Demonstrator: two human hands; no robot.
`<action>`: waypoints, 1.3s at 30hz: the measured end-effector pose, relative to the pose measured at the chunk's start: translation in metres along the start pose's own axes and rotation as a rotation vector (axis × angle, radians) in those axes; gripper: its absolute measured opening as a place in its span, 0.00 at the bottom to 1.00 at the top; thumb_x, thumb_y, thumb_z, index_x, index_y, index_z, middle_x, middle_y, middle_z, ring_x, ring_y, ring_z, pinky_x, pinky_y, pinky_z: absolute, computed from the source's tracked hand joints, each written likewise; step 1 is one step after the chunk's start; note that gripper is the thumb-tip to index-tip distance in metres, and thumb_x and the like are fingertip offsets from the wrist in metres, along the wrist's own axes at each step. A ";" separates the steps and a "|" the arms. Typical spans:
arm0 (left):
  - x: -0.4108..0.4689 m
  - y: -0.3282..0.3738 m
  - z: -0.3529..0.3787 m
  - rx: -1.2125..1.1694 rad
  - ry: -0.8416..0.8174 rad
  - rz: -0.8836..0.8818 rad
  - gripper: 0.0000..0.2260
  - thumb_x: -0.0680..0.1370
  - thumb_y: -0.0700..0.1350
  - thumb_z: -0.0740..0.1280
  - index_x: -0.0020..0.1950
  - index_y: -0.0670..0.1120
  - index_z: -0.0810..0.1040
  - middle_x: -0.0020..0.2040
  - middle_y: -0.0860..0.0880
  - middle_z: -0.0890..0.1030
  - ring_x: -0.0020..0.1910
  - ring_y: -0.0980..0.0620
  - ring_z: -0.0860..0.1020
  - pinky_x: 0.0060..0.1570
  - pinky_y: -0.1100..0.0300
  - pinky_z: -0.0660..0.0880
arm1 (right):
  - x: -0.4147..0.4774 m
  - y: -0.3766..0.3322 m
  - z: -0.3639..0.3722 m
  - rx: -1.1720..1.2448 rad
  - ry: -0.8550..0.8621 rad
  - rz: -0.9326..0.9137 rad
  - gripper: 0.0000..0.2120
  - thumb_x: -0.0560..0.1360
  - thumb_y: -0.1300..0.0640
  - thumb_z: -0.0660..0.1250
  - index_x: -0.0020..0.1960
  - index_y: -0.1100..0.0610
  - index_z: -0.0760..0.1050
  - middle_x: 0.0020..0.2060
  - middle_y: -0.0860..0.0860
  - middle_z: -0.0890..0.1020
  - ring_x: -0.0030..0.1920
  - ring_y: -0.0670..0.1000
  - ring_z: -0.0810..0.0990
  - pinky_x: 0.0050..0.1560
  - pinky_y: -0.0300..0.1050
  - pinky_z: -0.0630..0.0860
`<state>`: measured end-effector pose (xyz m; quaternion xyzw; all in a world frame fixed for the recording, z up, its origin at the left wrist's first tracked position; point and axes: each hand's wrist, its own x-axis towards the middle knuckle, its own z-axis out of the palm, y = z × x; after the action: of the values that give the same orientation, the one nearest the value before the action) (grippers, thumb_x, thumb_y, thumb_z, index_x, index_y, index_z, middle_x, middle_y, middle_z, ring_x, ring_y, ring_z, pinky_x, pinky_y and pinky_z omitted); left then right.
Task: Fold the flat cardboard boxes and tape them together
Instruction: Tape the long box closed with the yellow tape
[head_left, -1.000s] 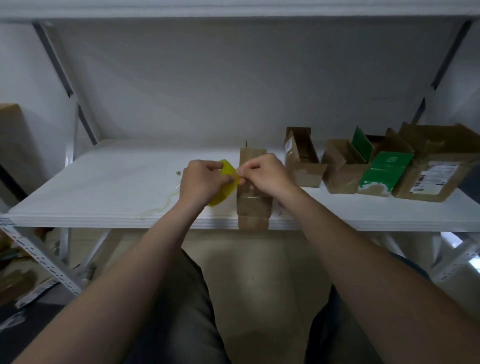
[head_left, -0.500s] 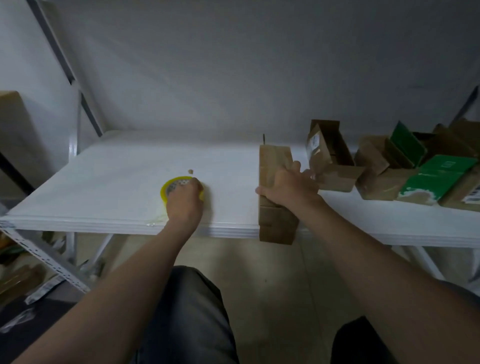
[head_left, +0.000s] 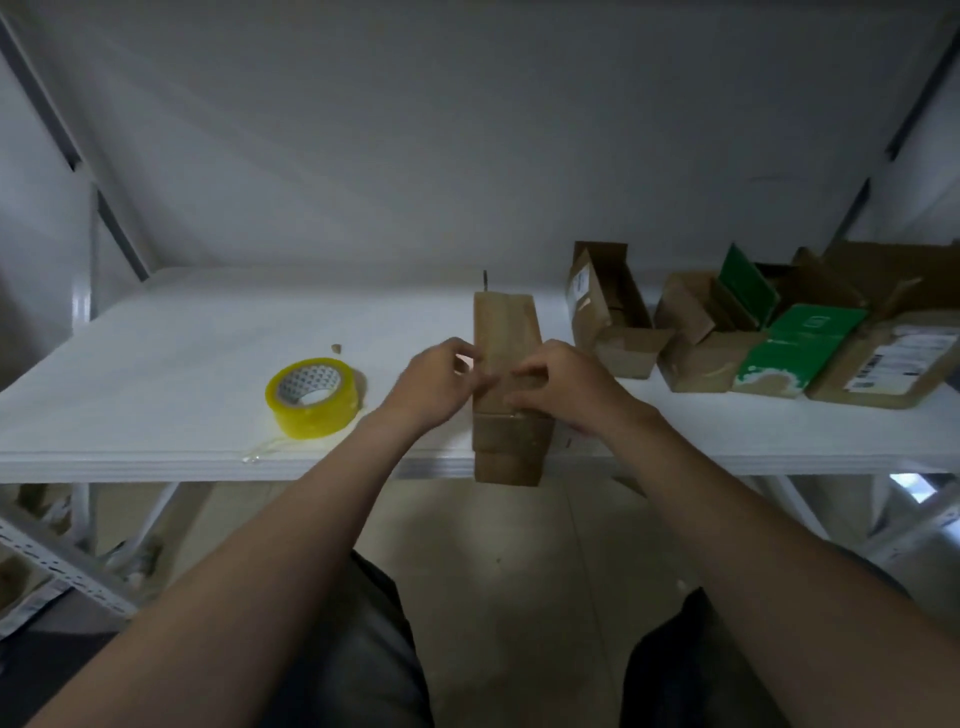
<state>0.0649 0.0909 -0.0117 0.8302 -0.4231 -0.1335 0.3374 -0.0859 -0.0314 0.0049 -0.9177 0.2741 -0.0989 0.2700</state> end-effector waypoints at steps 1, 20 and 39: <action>-0.004 0.006 0.008 -0.052 -0.082 0.014 0.23 0.77 0.56 0.72 0.68 0.48 0.77 0.60 0.49 0.77 0.54 0.48 0.79 0.55 0.52 0.77 | -0.004 0.006 0.001 -0.005 -0.029 -0.022 0.21 0.75 0.47 0.74 0.65 0.54 0.80 0.62 0.52 0.79 0.60 0.53 0.77 0.62 0.52 0.75; -0.034 -0.006 0.032 -0.192 -0.167 -0.014 0.49 0.73 0.55 0.77 0.82 0.48 0.49 0.62 0.50 0.75 0.57 0.48 0.80 0.60 0.50 0.78 | -0.026 0.037 0.020 -0.392 0.130 -0.054 0.35 0.73 0.35 0.71 0.77 0.41 0.66 0.64 0.52 0.81 0.65 0.60 0.74 0.66 0.55 0.67; -0.016 0.081 -0.065 -0.175 0.189 0.388 0.52 0.72 0.35 0.75 0.83 0.50 0.42 0.74 0.47 0.61 0.70 0.58 0.63 0.71 0.60 0.66 | -0.028 -0.053 -0.051 0.816 0.513 -0.023 0.19 0.80 0.56 0.66 0.70 0.48 0.70 0.59 0.42 0.81 0.53 0.35 0.80 0.54 0.36 0.78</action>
<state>0.0389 0.0991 0.0895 0.7095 -0.5282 -0.0238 0.4659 -0.1020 -0.0013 0.0751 -0.6857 0.2605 -0.4248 0.5306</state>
